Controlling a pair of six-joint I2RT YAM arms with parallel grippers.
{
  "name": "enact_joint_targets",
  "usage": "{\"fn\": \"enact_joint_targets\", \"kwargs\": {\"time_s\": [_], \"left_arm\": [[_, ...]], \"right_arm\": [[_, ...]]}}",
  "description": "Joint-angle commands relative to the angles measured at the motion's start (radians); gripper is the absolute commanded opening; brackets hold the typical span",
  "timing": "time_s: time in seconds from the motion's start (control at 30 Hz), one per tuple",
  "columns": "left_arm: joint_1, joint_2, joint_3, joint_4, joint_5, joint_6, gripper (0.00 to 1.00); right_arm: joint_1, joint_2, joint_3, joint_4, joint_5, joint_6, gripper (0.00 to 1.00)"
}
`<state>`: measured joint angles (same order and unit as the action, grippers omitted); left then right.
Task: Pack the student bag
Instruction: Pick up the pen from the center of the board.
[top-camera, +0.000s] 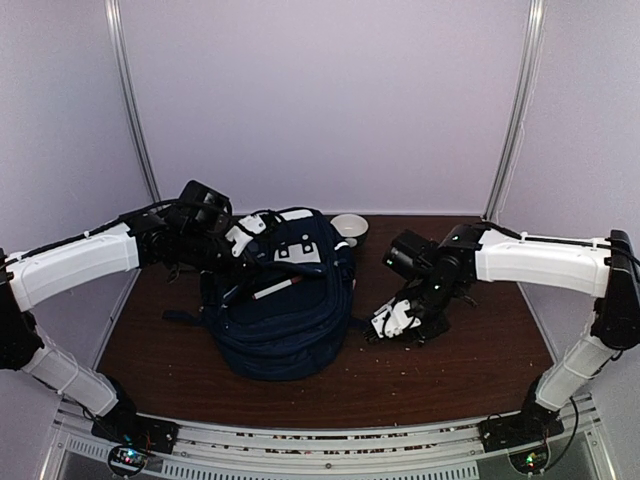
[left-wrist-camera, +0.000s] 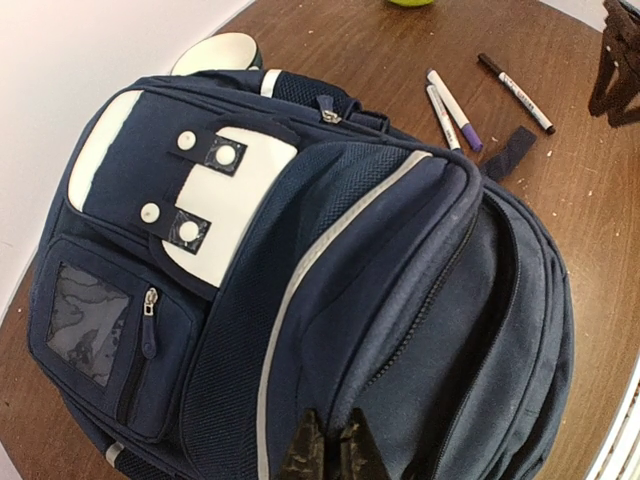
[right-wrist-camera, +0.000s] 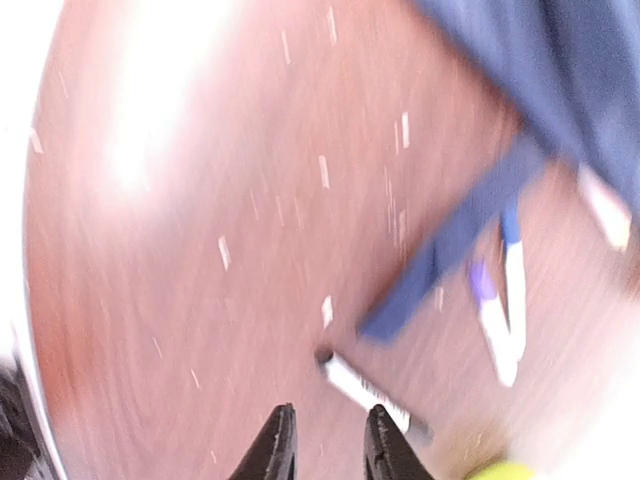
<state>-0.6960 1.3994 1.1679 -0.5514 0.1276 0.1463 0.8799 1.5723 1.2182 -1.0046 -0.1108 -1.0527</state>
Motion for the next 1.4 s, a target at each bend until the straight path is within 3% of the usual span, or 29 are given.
{"fn": "enact_joint_targets", "kwargs": {"time_s": [0.0, 0.07, 0.17, 0.4, 0.57, 1.37], "left_arm": [[0.012, -0.022, -0.006, 0.08, 0.007, -0.006, 0.0], [0.012, -0.026, -0.009, 0.08, 0.002, -0.002, 0.0], [0.012, -0.028, -0.009, 0.072, -0.002, 0.005, 0.0], [0.012, -0.045, -0.013, 0.065, -0.004, 0.013, 0.0], [0.012, -0.062, -0.02, 0.069, -0.012, 0.015, 0.0], [0.011, -0.065, -0.019, 0.056, -0.023, 0.039, 0.0]], "right_arm": [[-0.111, -0.039, -0.036, -0.08, 0.1, -0.18, 0.25], [-0.15, -0.029, -0.033, -0.054, 0.13, -0.217, 0.32], [-0.188, 0.008, 0.007, -0.057, 0.142, -0.277, 0.35], [-0.251, 0.145, 0.019, 0.019, 0.295, -0.415, 0.35], [-0.284, 0.245, 0.079, 0.052, 0.306, -0.419, 0.36], [-0.288, 0.339, -0.009, 0.11, 0.364, -0.441, 0.3]]}}
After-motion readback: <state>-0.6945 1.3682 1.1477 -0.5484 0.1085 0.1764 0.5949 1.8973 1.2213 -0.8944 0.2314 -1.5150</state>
